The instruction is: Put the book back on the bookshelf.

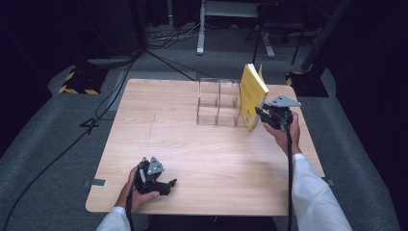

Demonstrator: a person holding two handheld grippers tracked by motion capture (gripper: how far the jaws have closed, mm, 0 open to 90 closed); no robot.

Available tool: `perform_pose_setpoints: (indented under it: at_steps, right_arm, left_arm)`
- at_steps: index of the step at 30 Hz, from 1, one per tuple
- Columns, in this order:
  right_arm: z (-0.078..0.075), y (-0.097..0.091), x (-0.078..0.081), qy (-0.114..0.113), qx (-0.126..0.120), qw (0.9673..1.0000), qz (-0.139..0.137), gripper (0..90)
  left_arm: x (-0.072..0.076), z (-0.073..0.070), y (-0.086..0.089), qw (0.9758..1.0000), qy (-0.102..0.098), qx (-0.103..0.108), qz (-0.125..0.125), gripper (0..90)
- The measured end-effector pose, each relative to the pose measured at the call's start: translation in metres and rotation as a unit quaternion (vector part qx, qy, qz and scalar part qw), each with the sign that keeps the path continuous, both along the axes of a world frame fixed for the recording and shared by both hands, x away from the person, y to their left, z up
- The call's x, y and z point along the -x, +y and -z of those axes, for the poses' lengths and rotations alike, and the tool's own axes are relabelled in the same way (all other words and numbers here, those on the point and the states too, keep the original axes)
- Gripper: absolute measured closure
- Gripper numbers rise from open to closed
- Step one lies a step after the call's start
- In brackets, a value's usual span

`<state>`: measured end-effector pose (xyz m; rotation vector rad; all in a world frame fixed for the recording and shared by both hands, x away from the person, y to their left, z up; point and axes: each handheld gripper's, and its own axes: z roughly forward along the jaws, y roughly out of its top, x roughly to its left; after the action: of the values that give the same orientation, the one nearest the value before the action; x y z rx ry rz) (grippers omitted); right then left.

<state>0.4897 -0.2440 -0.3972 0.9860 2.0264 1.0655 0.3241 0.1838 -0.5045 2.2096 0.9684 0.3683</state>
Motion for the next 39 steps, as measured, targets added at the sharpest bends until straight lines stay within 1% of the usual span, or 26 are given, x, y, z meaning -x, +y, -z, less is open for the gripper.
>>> perform_pose_setpoints:
  at_steps: [1, 3, 5, 6, 10, 13, 17, 22, 25, 29, 34, 39]
  right_arm:
    - [0.000, -0.001, 0.000, 0.001, 0.001, 1.0000, -0.002, 63.5]
    - [0.000, -0.003, 0.002, 0.008, -0.001, 1.0000, -0.004, 63.7]
    - [-0.001, -0.003, 0.003, 0.009, 0.001, 0.9999, -0.006, 63.3]
    - [-0.003, -0.005, 0.005, 0.009, 0.005, 0.9999, -0.011, 62.0]
    - [-0.005, -0.006, 0.007, 0.011, 0.012, 0.9998, -0.013, 60.6]
    - [-0.007, -0.008, 0.010, 0.017, 0.018, 0.9995, -0.019, 58.4]
    - [-0.009, -0.011, 0.014, 0.025, 0.016, 0.9993, -0.024, 55.6]
    - [-0.013, -0.015, 0.019, 0.032, 0.022, 0.9987, -0.033, 51.7]
    - [-0.014, -0.017, 0.023, 0.028, 0.036, 0.9984, -0.033, 51.2]
    - [-0.013, -0.019, 0.029, 0.034, 0.050, 0.9973, -0.042, 49.8]
    - [-0.014, -0.020, 0.038, 0.038, 0.058, 0.9959, -0.058, 48.2]
    - [-0.013, -0.022, 0.046, 0.045, 0.073, 0.9939, -0.070, 46.8]
  left_arm:
    - [0.000, 0.000, 0.000, 1.0000, 0.000, 0.000, 0.000, 16.1]
    - [0.000, 0.000, 0.000, 1.0000, 0.000, 0.000, 0.000, 16.1]
    - [0.000, 0.000, 0.000, 1.0000, 0.000, 0.000, 0.000, 16.0]
    - [0.000, 0.000, 0.000, 1.0000, 0.000, 0.001, 0.000, 16.1]
    - [0.000, 0.000, 0.000, 1.0000, 0.000, 0.001, 0.000, 16.1]
    - [0.000, 0.000, 0.000, 1.0000, 0.000, 0.000, 0.000, 16.1]
    - [0.000, 0.000, 0.000, 1.0000, 0.000, 0.001, 0.000, 16.1]
    - [0.000, 0.000, 0.000, 1.0000, 0.000, 0.000, 0.000, 16.1]
    - [0.000, 0.000, 0.000, 1.0000, 0.000, 0.000, 0.000, 16.1]
    - [0.000, 0.000, 0.000, 1.0000, 0.000, 0.000, 0.000, 16.1]
    - [0.000, 0.000, 0.000, 1.0000, 0.000, 0.001, 0.000, 16.0]
    - [0.000, 0.000, 0.000, 1.0000, 0.000, 0.001, 0.000, 16.1]
